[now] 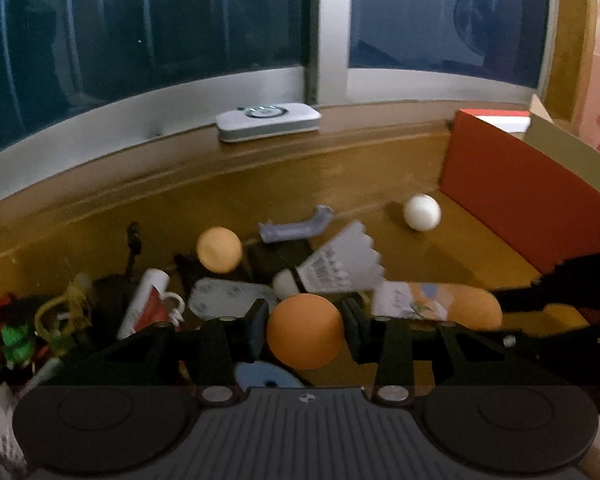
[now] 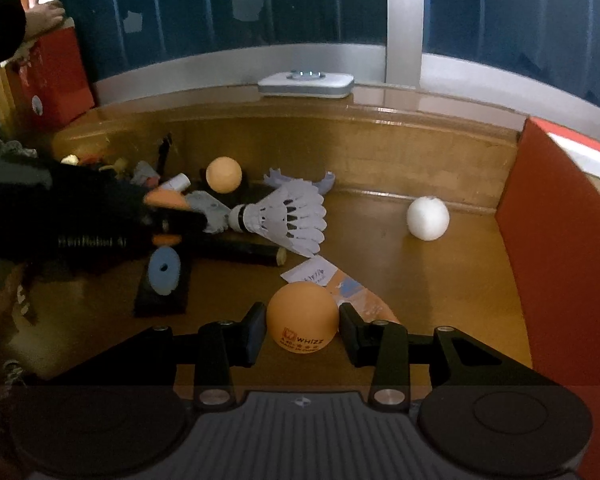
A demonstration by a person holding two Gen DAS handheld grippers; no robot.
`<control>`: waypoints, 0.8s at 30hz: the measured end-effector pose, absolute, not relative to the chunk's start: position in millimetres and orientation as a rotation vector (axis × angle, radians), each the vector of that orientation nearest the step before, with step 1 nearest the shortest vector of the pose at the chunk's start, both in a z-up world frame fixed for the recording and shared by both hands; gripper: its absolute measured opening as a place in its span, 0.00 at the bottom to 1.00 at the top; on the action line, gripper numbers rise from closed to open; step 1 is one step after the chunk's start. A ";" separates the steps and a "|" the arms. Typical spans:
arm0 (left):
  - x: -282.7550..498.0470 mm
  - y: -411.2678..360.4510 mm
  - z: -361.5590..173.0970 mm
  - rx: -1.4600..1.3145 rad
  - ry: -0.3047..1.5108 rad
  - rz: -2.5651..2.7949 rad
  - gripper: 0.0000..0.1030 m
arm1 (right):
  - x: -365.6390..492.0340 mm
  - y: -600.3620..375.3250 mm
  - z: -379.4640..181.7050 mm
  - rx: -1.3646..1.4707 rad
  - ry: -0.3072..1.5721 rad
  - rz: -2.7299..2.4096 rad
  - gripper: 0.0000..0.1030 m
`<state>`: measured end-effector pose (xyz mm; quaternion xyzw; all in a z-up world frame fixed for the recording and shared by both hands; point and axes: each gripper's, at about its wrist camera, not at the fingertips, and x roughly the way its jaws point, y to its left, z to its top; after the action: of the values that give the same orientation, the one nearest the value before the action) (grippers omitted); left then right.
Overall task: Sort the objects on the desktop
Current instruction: 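Grasp an orange ping-pong ball with the right tool while the left tool grasps another orange ball, then carry both orange balls over the cardboard box and lower them inside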
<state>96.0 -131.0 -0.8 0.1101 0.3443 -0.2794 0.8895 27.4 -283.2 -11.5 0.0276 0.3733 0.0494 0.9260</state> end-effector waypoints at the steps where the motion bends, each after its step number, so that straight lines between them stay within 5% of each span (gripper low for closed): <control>1: 92.5 -132.0 -0.4 0.223 0.719 -0.584 0.39 | 23.5 -283.9 -8.6 0.056 0.759 0.098 0.41; 24: 14.0 -223.2 40.4 0.150 0.664 -0.570 0.39 | -53.2 -371.9 54.2 0.032 0.593 0.149 0.41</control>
<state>14.0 -223.2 40.4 0.0724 0.3211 -0.2757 0.9031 -53.2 -371.9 54.2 0.0157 0.2918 0.0731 0.9535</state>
